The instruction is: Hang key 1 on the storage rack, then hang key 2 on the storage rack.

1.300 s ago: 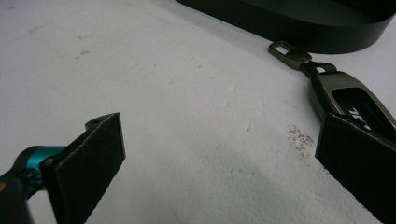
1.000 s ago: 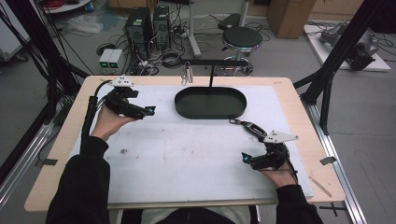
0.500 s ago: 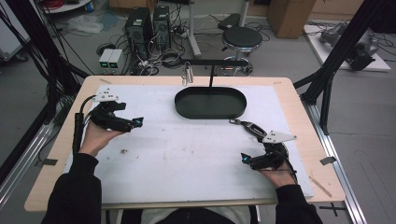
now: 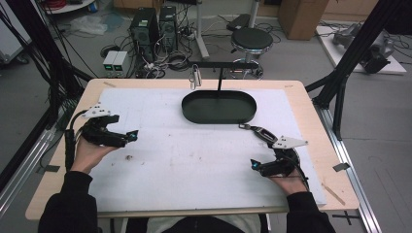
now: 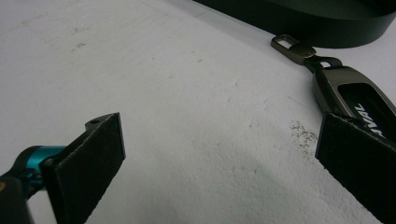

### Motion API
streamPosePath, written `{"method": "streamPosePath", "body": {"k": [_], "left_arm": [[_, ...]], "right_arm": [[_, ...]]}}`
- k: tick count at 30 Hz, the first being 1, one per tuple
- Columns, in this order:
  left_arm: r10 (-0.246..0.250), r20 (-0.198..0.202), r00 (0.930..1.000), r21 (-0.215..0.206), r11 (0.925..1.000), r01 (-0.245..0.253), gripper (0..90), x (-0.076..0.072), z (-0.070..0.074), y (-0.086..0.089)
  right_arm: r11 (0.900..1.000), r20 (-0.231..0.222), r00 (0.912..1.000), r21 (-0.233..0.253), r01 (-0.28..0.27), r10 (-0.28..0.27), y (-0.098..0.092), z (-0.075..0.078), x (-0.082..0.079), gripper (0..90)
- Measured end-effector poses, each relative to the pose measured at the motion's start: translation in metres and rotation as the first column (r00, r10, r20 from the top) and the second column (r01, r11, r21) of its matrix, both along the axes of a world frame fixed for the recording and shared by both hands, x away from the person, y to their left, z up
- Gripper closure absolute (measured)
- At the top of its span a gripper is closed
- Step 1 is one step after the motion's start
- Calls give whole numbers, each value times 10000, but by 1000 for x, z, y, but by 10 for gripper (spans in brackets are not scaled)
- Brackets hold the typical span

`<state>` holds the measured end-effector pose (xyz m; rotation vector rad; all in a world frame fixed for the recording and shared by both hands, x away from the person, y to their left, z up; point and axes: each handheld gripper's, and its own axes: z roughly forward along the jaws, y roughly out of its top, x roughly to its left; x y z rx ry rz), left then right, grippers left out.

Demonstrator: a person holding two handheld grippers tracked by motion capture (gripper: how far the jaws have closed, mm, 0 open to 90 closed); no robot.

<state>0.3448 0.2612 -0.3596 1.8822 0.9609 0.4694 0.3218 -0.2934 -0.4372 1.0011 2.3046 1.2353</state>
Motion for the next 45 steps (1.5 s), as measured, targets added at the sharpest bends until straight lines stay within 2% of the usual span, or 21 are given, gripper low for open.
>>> {"method": "streamPosePath", "body": {"k": [5, 15, 21, 32, 36, 41, 45], "left_arm": [[291, -54, 9996, 93, 9995, -290, 17, -8, -8, 12], [453, -40, 9990, -142, 9989, -454, 17, -30, -28, 26], [704, -362, 9969, -184, 9973, -711, 17, -40, -43, 38], [779, -462, 9959, -318, 9963, -795, 17, -53, -58, 43], [819, -475, 9955, -283, 9961, -833, 17, -57, -63, 44], [551, -611, 9966, -80, 9984, -557, 17, -62, -71, 42], [504, -600, 9969, -73, 9987, -509, 17, -64, -72, 41]], "right_arm": [[10000, -39, 10000, -78, 15, -15, 1, -1, 0, 7], [9999, -74, 10000, -150, -24, 23, 1, -1, 1, 7], [9999, -62, 10000, -172, 17, -18, 1, -1, 0, 7], [9997, -73, 10000, -257, 16, -18, 2, -2, 1, 7], [9994, 62, 9998, -283, 195, -193, -1, 0, 2, 7], [9986, 284, 9983, -159, 508, -504, -7, 4, 5, 6], [9983, 262, 9981, -180, 557, -552, -6, 7, 7, 7]]}}
